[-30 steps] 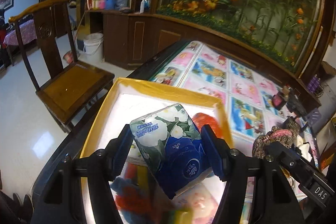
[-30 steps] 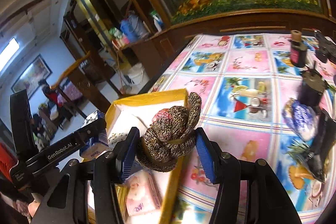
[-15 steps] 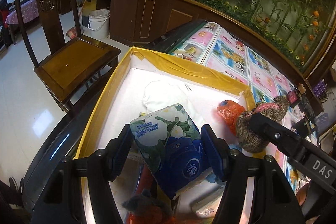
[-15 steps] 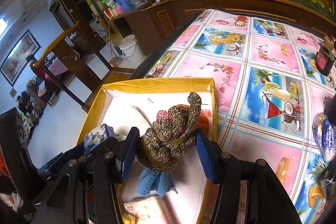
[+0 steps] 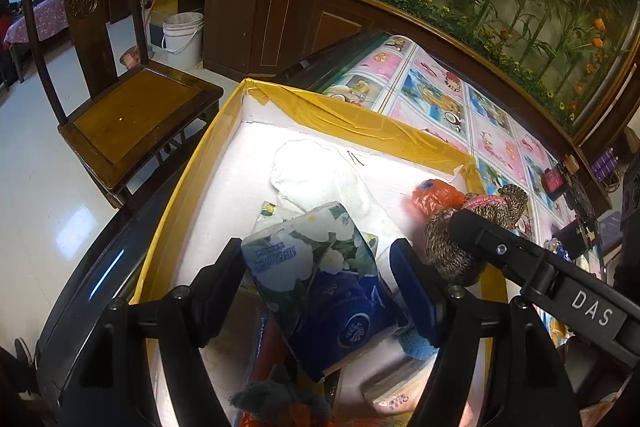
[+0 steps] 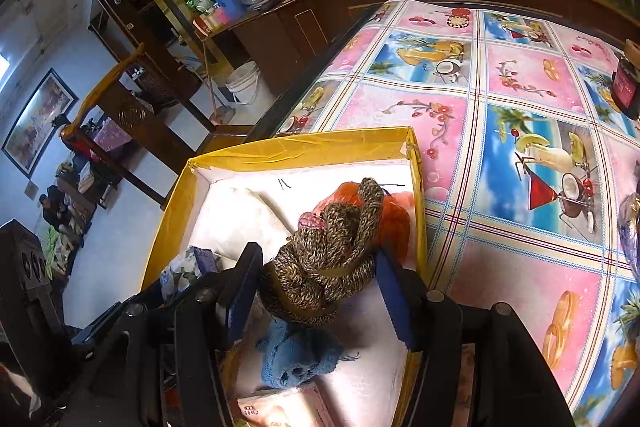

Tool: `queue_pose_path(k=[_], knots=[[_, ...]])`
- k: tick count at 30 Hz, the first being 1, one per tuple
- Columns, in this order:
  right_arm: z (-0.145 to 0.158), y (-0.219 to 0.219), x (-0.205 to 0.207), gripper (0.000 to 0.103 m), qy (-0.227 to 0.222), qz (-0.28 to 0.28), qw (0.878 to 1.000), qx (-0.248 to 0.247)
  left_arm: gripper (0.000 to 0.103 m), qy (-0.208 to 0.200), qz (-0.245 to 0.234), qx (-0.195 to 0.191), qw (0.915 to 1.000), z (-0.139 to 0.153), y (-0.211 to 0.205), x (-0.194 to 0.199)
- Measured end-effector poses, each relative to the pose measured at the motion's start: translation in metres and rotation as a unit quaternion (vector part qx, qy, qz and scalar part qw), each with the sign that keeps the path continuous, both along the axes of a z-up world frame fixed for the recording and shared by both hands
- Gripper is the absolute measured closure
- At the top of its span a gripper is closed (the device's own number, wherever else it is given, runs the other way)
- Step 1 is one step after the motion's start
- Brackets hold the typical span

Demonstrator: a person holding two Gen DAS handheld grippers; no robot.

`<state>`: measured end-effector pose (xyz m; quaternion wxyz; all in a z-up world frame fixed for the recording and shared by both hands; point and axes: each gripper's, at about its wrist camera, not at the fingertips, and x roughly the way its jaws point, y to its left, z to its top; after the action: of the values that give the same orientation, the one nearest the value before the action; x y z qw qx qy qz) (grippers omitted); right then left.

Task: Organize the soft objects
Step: 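Open the left tool over the tray while the right tool releases the knitted hat, then move both tools back toward the items on the table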

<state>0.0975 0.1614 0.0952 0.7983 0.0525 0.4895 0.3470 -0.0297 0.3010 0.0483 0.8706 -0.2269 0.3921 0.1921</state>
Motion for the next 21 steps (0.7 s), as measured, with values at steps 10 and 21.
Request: queue_pose_path(k=[10, 21], knots=[[0.023, -0.031, -0.008, 0.04, -0.007, -0.01, 0.999, 0.051, 0.02, -0.02, 0.011, -0.008, 0.9997, 0.017, -0.005, -0.014], [0.03, -0.123, -0.019, 0.04, -0.018, -0.042, 0.994, 0.098, 0.02, -0.041, -0.016, 0.007, 0.999, 0.039, -0.049, -0.011]])
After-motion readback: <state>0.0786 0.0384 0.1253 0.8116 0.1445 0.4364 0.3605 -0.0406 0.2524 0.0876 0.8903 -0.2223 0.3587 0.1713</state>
